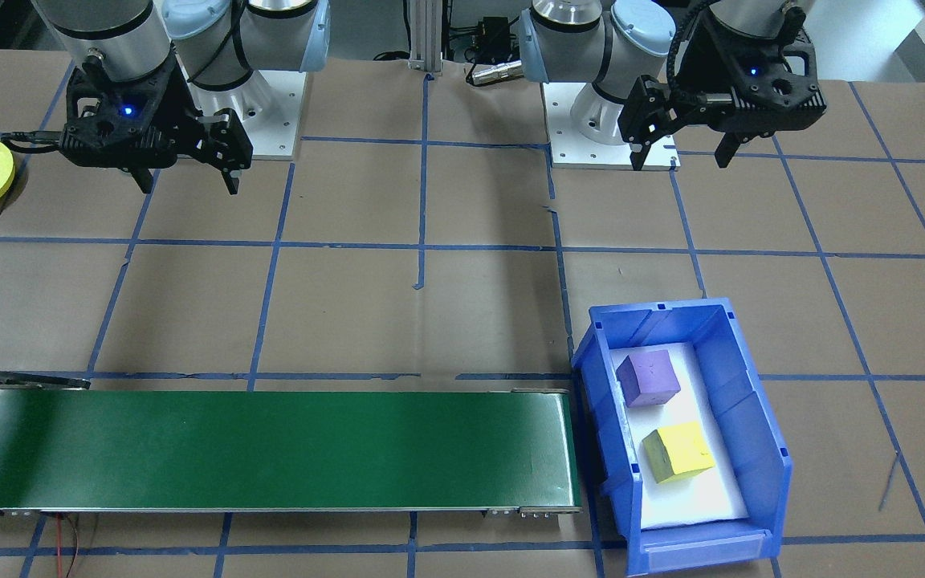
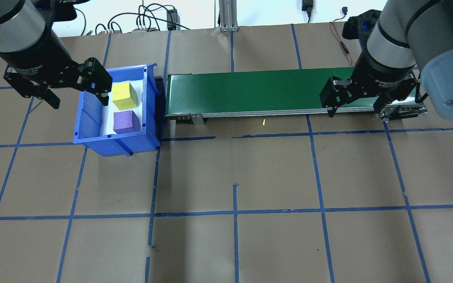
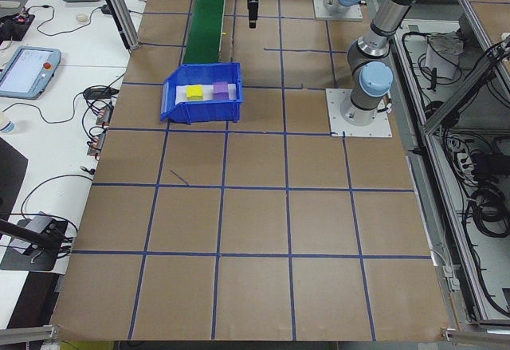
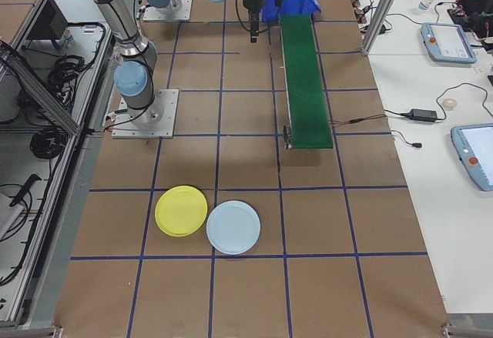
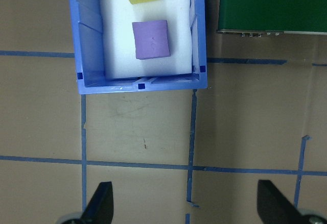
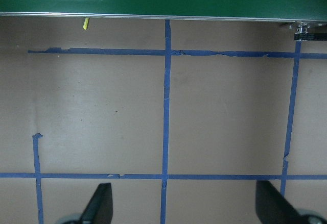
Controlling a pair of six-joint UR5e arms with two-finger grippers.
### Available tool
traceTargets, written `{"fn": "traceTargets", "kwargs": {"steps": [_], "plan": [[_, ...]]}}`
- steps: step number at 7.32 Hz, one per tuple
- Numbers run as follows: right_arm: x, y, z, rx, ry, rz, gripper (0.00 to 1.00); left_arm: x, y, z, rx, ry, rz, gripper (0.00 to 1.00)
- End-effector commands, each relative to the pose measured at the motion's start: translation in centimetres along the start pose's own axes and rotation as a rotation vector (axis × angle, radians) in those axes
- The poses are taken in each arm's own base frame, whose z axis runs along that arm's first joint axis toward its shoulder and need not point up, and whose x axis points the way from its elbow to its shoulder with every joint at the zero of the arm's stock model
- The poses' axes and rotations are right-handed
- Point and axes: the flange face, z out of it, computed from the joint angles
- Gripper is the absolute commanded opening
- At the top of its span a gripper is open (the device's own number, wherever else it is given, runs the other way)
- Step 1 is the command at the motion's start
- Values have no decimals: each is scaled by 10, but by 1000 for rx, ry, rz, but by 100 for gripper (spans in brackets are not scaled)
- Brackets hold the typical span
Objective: Move block left to right into plate
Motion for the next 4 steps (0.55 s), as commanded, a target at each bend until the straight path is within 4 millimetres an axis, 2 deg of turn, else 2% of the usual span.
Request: {"fn": "traceTargets", "kwargs": {"steps": [1, 2, 3, 4], "plan": [[0, 1, 2, -9, -10, 3, 100, -4, -6, 12, -25, -8, -2, 100], [1, 0, 1, -2, -14, -6, 100, -13, -24, 28, -19, 6, 20, 100], [1, -1, 1, -1, -16, -9, 100, -11, -67, 63, 0, 33, 21, 100], [2, 0, -1, 3, -17, -37, 100, -13, -97, 95, -34, 44, 34, 100]]}}
